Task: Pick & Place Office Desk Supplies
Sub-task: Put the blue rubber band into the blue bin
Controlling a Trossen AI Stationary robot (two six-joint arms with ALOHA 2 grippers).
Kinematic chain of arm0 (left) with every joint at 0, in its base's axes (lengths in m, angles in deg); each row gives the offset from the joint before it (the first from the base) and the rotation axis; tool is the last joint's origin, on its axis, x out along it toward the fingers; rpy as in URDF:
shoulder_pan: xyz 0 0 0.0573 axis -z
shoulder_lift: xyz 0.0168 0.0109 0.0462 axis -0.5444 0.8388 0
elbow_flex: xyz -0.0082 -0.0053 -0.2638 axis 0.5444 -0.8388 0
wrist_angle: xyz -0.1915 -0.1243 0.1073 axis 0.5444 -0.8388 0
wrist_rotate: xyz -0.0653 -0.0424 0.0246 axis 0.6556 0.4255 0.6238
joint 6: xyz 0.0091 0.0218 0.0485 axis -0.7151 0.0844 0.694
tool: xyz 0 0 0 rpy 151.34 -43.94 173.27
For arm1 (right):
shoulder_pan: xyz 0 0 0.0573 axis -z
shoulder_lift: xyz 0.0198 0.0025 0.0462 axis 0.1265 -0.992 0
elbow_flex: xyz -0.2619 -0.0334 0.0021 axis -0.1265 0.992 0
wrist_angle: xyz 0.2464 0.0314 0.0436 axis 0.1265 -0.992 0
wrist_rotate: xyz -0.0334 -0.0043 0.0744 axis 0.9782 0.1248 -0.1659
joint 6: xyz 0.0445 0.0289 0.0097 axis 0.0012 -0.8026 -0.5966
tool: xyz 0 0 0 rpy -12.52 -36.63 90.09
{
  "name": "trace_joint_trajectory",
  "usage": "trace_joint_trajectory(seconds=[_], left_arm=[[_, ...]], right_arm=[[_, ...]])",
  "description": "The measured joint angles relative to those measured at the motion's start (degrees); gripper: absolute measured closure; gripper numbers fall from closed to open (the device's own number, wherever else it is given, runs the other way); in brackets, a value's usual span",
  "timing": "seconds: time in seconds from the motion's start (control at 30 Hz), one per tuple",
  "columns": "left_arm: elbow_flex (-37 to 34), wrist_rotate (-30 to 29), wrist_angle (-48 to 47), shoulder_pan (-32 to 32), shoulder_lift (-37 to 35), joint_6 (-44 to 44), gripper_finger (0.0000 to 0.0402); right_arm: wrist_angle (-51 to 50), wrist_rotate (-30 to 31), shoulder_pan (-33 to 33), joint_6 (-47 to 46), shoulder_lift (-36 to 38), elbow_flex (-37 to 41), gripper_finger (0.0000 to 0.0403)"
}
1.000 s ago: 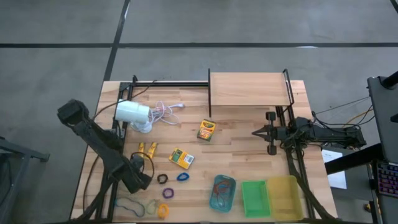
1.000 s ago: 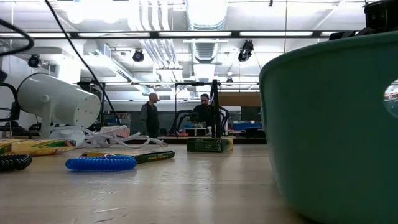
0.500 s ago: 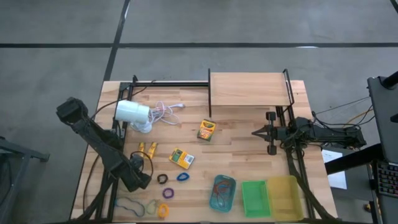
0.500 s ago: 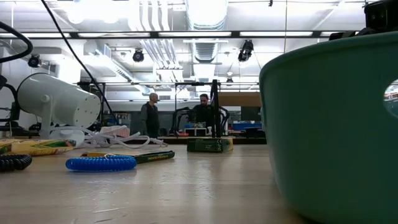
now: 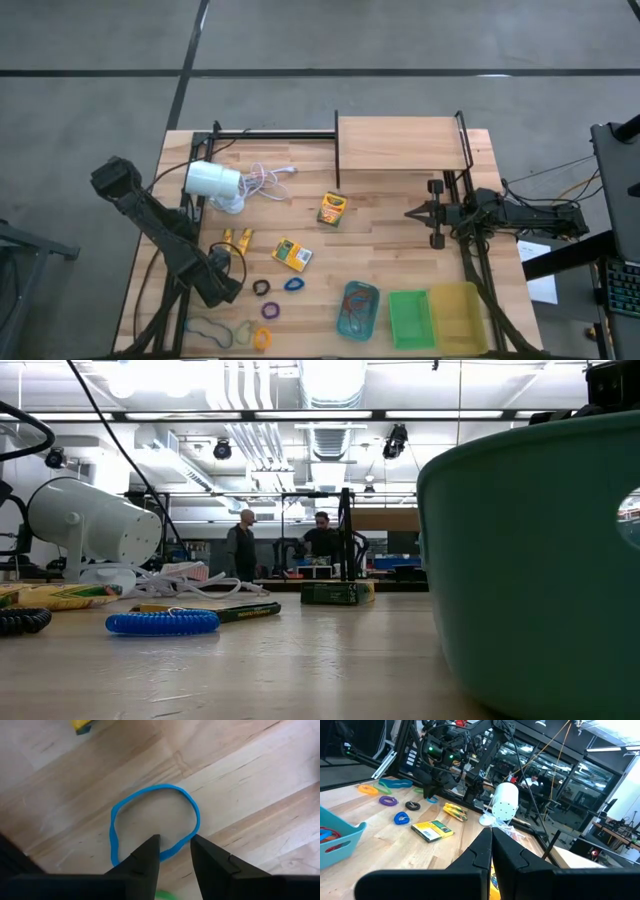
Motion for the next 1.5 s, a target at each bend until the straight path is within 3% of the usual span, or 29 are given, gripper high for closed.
trace_joint_trajectory(seconds=[0.4, 0.7, 0.93, 1.2, 1.37, 1.5], left_arm=[[-0.02, -1.21, 0.31, 0.0, -0.02, 2.12, 0.029], [-0.13, -1.69, 0.61, 0.0, -0.02, 1.2, 0.0393], [-0.07, -2.34, 2.32, 0.0, -0.07, 1.02, 0.0396], [5.05, -3.54, 1.65, -0.04, -0.17, 2.65, 0.0399], [8.85, -10.55, 0.0, -0.04, -0.18, 4.78, 0.0399], [12.05, -22.09, -0.02, -0.04, -0.2, 11.87, 0.0399]], right_arm=[[-0.02, 0.0, 0.0, -0.02, 0.0, -0.01, 0.0394], [0.0, -0.01, 0.0, -0.01, 0.0, 0.0, 0.0394], [0.0, 0.0, 0.02, 0.0, 0.0, -0.01, 0.0394], [-0.02, -0.01, 0.0, 0.0, 0.0, 0.0, 0.0394], [-0.02, 0.0, 0.01, 0.0, 0.0, -0.01, 0.0394], [-0.02, 0.0, 0.02, -0.01, 0.0, 0.0, 0.0394]])
